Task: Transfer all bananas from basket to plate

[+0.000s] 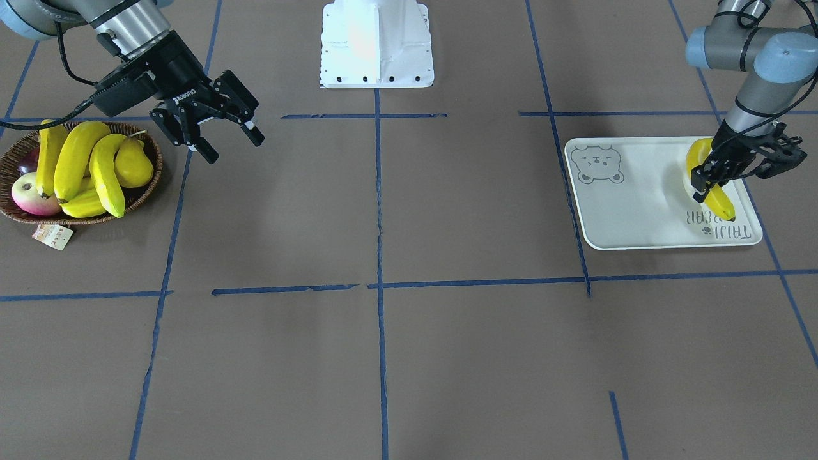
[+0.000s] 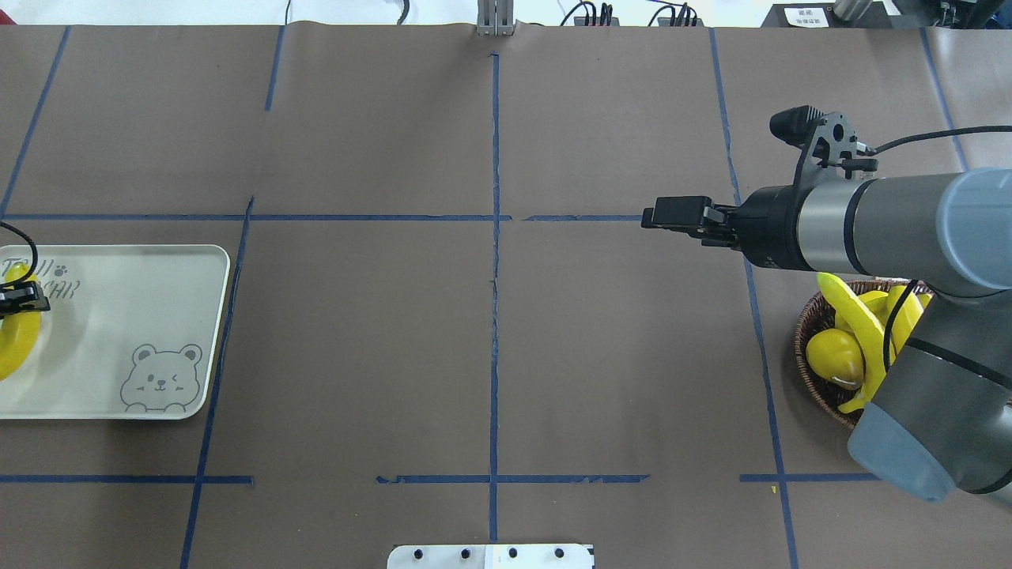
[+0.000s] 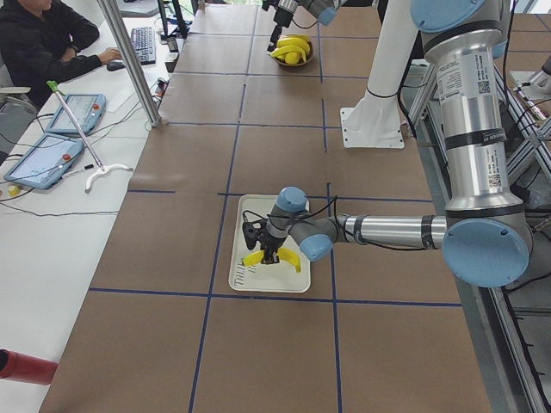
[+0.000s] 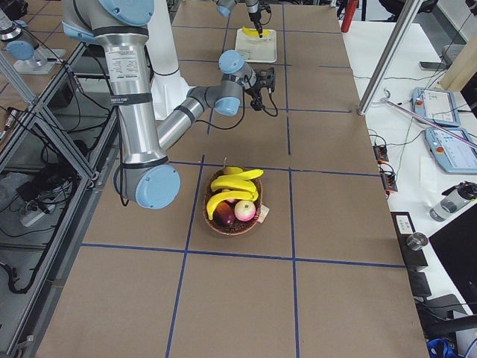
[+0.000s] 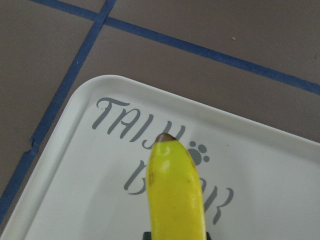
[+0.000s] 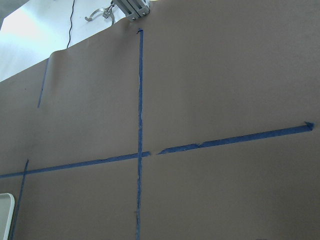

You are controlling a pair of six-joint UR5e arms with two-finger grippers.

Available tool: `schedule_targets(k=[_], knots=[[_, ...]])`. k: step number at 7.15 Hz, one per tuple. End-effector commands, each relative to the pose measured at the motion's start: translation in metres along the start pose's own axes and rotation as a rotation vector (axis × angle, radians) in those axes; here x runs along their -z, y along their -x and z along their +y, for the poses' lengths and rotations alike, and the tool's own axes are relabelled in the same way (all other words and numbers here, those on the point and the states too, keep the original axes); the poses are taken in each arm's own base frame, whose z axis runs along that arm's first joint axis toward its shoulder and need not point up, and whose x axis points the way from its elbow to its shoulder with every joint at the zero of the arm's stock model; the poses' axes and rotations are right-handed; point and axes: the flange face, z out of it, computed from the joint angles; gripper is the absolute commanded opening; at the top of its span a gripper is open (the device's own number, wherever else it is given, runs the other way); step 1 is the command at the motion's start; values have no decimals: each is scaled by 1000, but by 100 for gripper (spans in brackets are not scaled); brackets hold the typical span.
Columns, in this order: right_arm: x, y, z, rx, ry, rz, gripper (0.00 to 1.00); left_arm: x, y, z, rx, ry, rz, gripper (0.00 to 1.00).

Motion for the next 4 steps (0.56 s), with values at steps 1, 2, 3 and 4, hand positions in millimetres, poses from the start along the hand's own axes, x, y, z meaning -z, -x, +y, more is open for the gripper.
schedule_targets(k=[1,2,3,4], knots=[[0,3,0,2,-1,-6,100,-2,10,-4,-12,-3,-15,4],[1,4,-1,2,-3,-8,100,-2,10,-4,-11,1,-12,58],[1,3,-1,1,-3,-6,100,-1,5,-6,-11,0,-2,99],[2,3,-2,1,-6,-6,100,0,4,-10,-6,-7,0,100]])
